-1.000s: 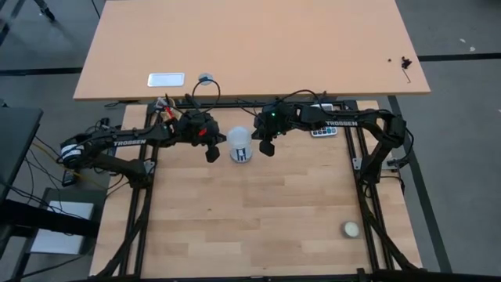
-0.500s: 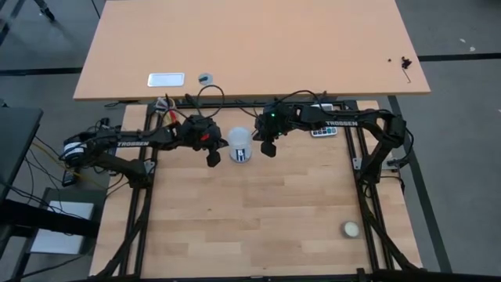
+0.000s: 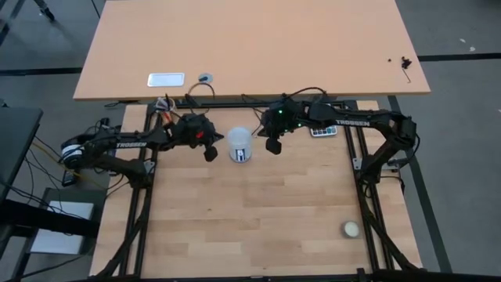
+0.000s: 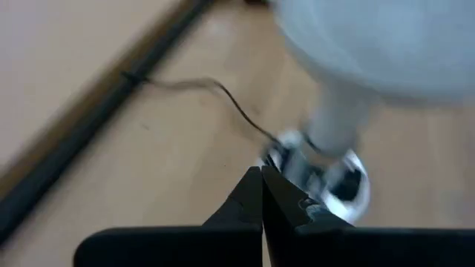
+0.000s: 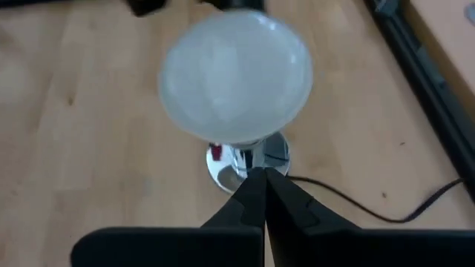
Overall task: Screw lightbulb
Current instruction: Remove the white lightbulb from the silver lamp
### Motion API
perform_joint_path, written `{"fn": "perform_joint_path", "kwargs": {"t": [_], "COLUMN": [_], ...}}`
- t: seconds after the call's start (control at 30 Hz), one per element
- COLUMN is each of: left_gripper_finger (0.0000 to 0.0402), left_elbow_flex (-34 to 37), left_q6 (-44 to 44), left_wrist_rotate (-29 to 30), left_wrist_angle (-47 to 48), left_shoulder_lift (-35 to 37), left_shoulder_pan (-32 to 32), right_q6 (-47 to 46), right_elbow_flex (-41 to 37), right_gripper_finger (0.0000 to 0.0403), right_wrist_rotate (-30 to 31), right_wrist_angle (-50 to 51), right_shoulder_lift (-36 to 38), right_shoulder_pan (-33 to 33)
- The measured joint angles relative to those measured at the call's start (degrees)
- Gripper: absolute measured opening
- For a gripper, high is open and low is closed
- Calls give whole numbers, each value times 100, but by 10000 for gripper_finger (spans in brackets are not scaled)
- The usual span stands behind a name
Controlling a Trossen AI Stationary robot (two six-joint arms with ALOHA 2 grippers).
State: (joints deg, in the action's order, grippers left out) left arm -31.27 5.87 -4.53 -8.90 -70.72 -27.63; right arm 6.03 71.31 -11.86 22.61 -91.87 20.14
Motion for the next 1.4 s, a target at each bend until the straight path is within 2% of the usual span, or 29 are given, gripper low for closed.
{"fn": "perform_joint_path", "kwargs": {"t": [0.07, 0.2, 0.37, 0.67, 1.0, 1.4], "left_gripper_finger": [0, 0, 0, 0, 0, 0], "left_elbow_flex": [-9, -9, -11, -429, -827, -857], "left_q6": [15, -32, -181, -3, 19, 17], "left_wrist_rotate": [-214, -1043, -1454, -1784, -2355, -2711], "left_wrist_angle": [-270, -903, -1456, -1549, -1498, -1258], "left_shoulder_lift": [4, 2, 2, -319, -1055, -1049], "left_shoulder_pan": [-237, -639, -895, -946, -942, -944], "right_q6": [-7, -1, -24, -146, -160, -159], "right_elbow_flex": [0, 0, 0, 4, 3, 4], "right_gripper_finger": [11, 10, 10, 9, 9, 9], "right_wrist_rotate": [0, -49, -19, -57, -35, -87], "right_wrist_angle": [-104, -427, -1008, -1714, -1556, -1418], "right_shoulder_lift": [46, 29, 23, -250, -459, -554], "right_shoulder_pan": [-94, -380, -608, -688, -656, -400]}}
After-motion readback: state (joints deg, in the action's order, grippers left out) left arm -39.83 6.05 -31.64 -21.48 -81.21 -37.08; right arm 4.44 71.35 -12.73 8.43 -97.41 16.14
